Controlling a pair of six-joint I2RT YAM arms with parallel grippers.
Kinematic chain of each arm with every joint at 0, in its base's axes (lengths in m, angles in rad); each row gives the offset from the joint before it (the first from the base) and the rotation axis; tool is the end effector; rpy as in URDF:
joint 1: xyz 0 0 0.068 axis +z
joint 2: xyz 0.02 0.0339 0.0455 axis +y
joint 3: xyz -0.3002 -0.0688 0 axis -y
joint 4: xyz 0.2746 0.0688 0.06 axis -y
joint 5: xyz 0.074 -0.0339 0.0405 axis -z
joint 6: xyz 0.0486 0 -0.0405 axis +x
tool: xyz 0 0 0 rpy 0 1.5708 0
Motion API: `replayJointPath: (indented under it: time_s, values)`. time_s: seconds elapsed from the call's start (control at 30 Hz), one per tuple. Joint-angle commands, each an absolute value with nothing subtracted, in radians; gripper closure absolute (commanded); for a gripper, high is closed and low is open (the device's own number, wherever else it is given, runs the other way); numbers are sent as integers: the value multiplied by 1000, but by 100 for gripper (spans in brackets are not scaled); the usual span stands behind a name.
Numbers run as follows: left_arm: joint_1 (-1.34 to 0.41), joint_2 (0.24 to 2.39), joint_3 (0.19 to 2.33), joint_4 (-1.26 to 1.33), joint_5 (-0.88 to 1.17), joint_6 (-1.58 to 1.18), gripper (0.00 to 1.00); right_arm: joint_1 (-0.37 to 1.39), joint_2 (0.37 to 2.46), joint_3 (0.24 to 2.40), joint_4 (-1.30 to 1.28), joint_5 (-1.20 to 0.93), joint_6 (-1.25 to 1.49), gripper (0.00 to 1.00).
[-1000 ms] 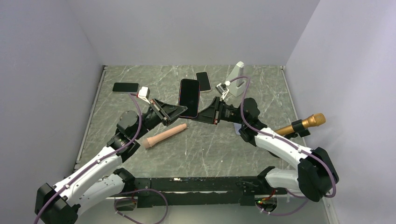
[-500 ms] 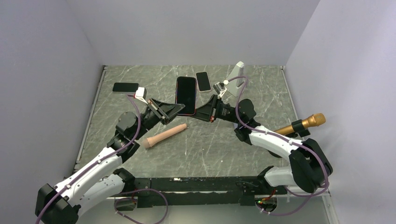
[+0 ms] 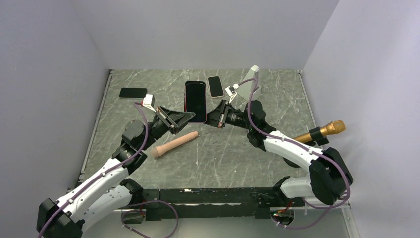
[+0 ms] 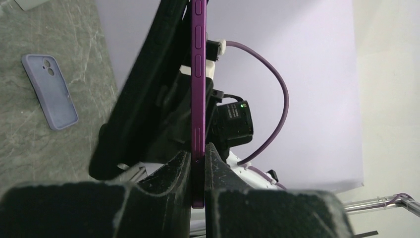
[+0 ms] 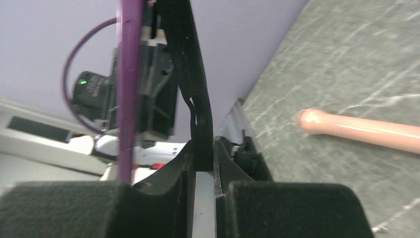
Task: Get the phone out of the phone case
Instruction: Remove the phone case from the phone, then place the phone at the center of the board.
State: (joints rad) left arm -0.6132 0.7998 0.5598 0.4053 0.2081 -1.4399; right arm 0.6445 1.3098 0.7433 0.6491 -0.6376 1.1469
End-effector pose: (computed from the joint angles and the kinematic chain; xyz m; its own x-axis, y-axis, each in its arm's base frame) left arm 0.1673 -0.1300 0.3418 -0.7059 -0.6894 -0.1624 0.2287 -0.0048 -0.9735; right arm 0.2377 0.2148 0.3161 -0.8452 0.2810 -0.4547 -0.4537 0.0724 0.8882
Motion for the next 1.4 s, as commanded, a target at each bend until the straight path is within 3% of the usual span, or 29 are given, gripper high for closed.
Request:
replayJointPath:
  time_s: [0.0, 0.23, 0.5, 0.8, 1.07, 1.37]
  values:
    - [-632, 755, 606, 419, 304, -1482, 100, 631, 1266, 780, 515, -455, 915, 100]
    - [-632, 729, 713, 317, 287, -1420, 100, 585, 1277, 680, 545, -441, 864, 100]
    - [-631, 702, 714, 225, 247, -1355, 100, 572, 1280, 726, 404, -420, 841, 100]
    - [-632, 618, 794, -245, -88, -1084, 100, 571, 1179, 666, 222, -405, 808, 100]
    - [-629, 582, 629, -246, -296, -1071, 100, 578, 1066, 565, 180, -413, 825, 100]
    - [-549, 789, 706, -208, -253, -1061, 100, 578, 966, 528, 132, -403, 832, 100]
